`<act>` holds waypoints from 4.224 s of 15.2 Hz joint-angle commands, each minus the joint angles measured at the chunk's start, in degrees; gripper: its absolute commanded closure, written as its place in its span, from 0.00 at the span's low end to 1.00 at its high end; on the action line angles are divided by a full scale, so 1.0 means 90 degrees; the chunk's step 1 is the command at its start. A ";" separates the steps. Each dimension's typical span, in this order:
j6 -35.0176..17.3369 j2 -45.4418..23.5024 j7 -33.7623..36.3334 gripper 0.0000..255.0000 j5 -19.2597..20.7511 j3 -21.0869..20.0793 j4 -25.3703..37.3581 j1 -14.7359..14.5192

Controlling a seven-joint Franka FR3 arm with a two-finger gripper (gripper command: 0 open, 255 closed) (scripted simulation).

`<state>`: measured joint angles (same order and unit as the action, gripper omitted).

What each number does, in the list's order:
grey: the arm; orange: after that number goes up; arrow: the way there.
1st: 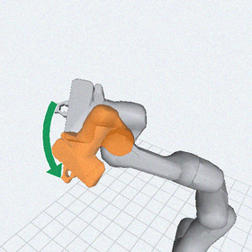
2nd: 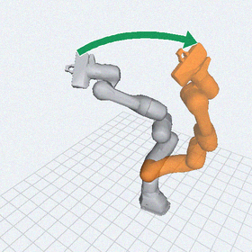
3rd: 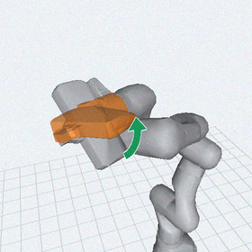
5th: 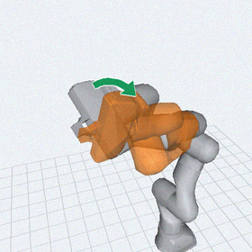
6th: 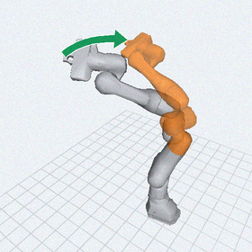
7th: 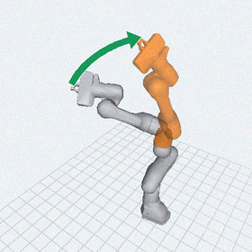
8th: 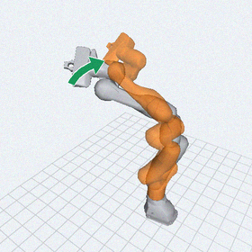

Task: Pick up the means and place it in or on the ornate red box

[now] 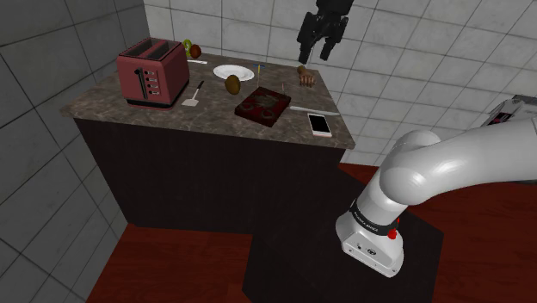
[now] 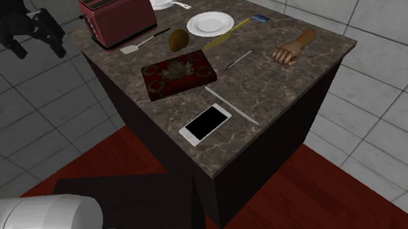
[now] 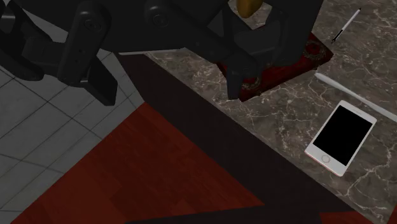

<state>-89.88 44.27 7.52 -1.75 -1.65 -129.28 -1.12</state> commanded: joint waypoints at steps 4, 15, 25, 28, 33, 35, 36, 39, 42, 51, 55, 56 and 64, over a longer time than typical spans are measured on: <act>-0.0295 0.0133 -0.0707 0.00 0.0261 0.0430 -0.0447 0.0002; -0.1611 -0.0294 -0.3299 0.00 0.1272 0.2156 -0.1315 0.0078; -0.3051 -0.1976 -0.5767 0.00 0.1591 0.3902 -0.0983 -0.0230; -0.3467 -0.2707 -0.6621 0.00 0.1370 0.4458 -0.0685 -0.0459; -0.4031 -0.4228 -0.8360 0.00 0.0372 0.5351 0.0009 -0.0892; -0.4153 -0.4969 -0.9194 0.00 -0.0297 0.5571 0.0365 -0.0942; -0.4180 -0.5355 -0.9618 0.00 -0.0662 0.5608 0.0562 -0.0895; -0.4150 -0.6447 -1.0748 0.00 -0.1643 0.5427 0.1227 -0.0480; -0.4043 -0.7348 -1.1552 0.00 -0.2292 0.5055 0.1950 0.0086; -0.4495 -0.7765 -1.1800 0.00 -0.2690 0.4771 0.1819 0.0287; -0.4495 -0.7766 -1.1800 0.00 -0.2691 0.4771 0.1820 0.0287; -0.4495 -0.7766 -1.1800 0.00 -0.2691 0.4771 0.1820 0.0287; -0.4494 -0.7766 -1.1800 1.00 -0.2690 0.4771 0.1821 0.0287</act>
<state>-130.33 -25.62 -98.68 -25.96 41.29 -112.89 1.46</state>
